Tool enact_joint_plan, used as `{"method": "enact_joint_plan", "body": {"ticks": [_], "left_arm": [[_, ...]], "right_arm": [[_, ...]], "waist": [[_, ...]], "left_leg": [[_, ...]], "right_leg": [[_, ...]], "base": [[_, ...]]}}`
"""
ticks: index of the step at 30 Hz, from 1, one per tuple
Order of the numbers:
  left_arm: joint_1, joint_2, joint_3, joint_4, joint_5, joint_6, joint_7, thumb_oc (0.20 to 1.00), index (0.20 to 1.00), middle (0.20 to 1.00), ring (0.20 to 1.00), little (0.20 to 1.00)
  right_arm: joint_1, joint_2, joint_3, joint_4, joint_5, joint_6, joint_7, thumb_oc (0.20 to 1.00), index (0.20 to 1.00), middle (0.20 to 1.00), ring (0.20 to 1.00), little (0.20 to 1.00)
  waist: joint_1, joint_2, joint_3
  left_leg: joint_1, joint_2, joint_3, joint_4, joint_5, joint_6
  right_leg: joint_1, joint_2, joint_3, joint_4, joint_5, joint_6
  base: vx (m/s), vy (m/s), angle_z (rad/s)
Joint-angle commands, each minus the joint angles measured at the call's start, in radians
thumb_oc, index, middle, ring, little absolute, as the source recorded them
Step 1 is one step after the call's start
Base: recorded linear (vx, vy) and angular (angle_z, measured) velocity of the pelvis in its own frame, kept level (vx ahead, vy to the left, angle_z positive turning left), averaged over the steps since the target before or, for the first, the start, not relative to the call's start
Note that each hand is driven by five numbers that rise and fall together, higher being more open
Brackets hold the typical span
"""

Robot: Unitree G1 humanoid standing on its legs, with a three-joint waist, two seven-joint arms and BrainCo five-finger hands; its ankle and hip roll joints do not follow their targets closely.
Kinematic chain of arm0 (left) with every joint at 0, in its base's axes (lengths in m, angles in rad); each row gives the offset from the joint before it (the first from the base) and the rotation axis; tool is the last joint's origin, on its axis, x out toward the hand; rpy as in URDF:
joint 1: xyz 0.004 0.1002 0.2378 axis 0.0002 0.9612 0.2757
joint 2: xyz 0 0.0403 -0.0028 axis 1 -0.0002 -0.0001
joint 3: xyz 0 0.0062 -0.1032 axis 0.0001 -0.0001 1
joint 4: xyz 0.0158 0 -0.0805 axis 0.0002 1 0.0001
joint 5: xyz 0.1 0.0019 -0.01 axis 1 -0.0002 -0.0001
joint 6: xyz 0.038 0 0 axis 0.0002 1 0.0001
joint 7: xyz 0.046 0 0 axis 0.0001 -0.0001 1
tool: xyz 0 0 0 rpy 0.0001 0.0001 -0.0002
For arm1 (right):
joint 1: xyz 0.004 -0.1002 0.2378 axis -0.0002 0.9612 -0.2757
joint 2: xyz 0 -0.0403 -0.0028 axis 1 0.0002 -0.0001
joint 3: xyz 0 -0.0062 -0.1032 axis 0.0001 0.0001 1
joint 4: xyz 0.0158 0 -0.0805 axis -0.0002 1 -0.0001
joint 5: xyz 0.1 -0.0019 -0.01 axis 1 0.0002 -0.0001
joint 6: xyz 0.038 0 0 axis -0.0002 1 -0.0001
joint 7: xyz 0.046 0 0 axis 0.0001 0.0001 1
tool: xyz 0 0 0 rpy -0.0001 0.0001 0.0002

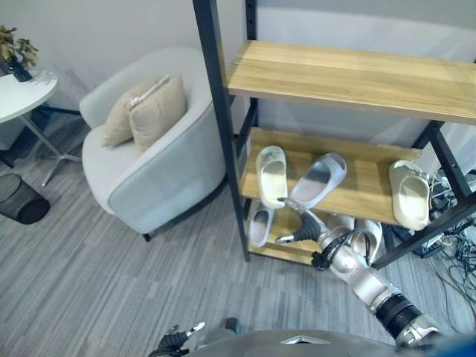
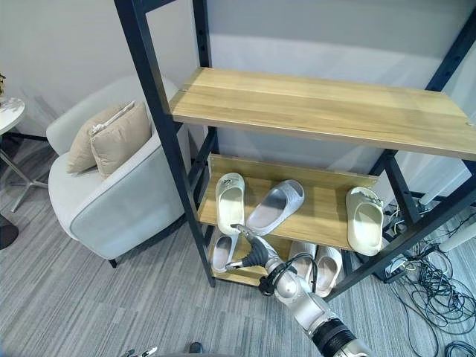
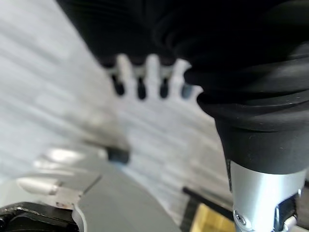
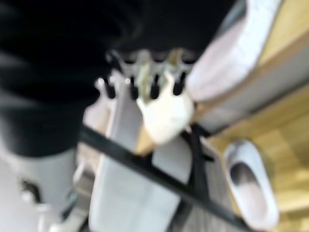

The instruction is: Arrange the slippers neatly on the shoe rack.

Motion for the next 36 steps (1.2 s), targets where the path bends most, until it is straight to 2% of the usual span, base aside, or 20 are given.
{"method": "enact_joint_plan", "body": {"ticks": [1, 8, 15, 22, 24, 31, 36], "left_arm": [[-0.055, -0.017, -0.011, 0.031, 0.034, -0.019, 0.032, 1.0, 1.0, 1.0, 1.0, 1.0], [-0.032, -0.008, -0.007, 0.023, 0.055, -0.016, 0.039, 1.0, 1.0, 1.0, 1.0, 1.0], [-0.031, 0.004, -0.004, 0.018, 0.079, -0.018, 0.034, 1.0, 1.0, 1.0, 1.0, 1.0], [-0.054, 0.015, -0.031, -0.004, 0.043, -0.025, 0.041, 1.0, 1.0, 1.0, 1.0, 1.0], [-0.064, 0.019, -0.053, -0.014, 0.032, -0.03, 0.049, 1.0, 1.0, 1.0, 1.0, 1.0], [-0.072, 0.012, -0.05, -0.016, -0.04, -0.034, 0.05, 1.0, 1.0, 1.0, 1.0, 1.0], [-0.076, 0.005, -0.067, -0.03, -0.053, -0.044, 0.06, 1.0, 1.0, 1.0, 1.0, 1.0]], "right_arm": [[-0.08, -0.032, -0.066, -0.032, -0.086, -0.008, -0.137, 1.0, 1.0, 1.0, 1.0, 1.0], [-0.1, -0.105, -0.198, 0.005, -0.186, 0.049, -0.257, 1.0, 1.0, 1.0, 1.0, 1.0], [-0.154, -0.195, -0.214, 0.055, -0.315, 0.092, -0.312, 1.0, 1.0, 1.0, 1.0, 1.0], [-0.284, -0.19, -0.181, 0.192, -0.249, 0.119, -0.342, 1.0, 1.0, 1.0, 1.0, 1.0], [-0.336, -0.178, -0.183, 0.243, -0.18, 0.12, -0.361, 1.0, 1.0, 1.0, 1.0, 1.0], [-0.394, -0.163, -0.218, 0.277, -0.055, 0.094, -0.398, 1.0, 1.0, 1.0, 1.0, 1.0], [-0.419, -0.16, -0.257, 0.278, -0.036, 0.104, -0.45, 1.0, 1.0, 1.0, 1.0, 1.0]], "waist": [[0.02, -0.005, -0.006], [0.028, -0.008, -0.003], [0.038, -0.012, 0.001], [0.051, -0.01, 0.023], [0.059, -0.007, 0.039], [0.073, 0.0, 0.063], [0.081, 0.007, 0.083]], "left_leg": [[-0.022, 0.064, 0.016, 0.01, -0.046, -0.042], [-0.029, 0.066, 0.007, 0.01, -0.047, -0.041], [-0.05, 0.07, 0.002, 0.01, -0.041, -0.044], [-0.092, 0.068, -0.006, 0.01, -0.028, -0.048], [-0.118, 0.065, -0.013, 0.01, -0.019, -0.049], [-0.159, 0.056, -0.025, 0.01, -0.006, -0.048], [-0.196, 0.047, -0.037, 0.01, 0.003, -0.047]], "right_leg": [[-0.037, -0.046, -0.012, 0.011, 0.028, 0.061], [-0.04, -0.037, -0.013, 0.011, 0.023, 0.059], [-0.053, -0.031, -0.017, 0.005, 0.02, 0.058], [-0.087, -0.026, -0.019, 0.004, 0.024, 0.056], [-0.106, -0.026, -0.022, 0.005, 0.027, 0.055], [-0.141, -0.029, -0.029, 0.009, 0.034, 0.055], [-0.177, -0.036, -0.029, 0.02, 0.037, 0.056]], "base": [[0.0, 0.0, 0.0], [0.03, -0.009, 0.0], [0.02, -0.008, 0.0], [0.0, -0.002, 0.04], [0.0, 0.004, 0.1], [0.0, 0.005, 0.08], [0.0, 0.007, 0.05]]}}
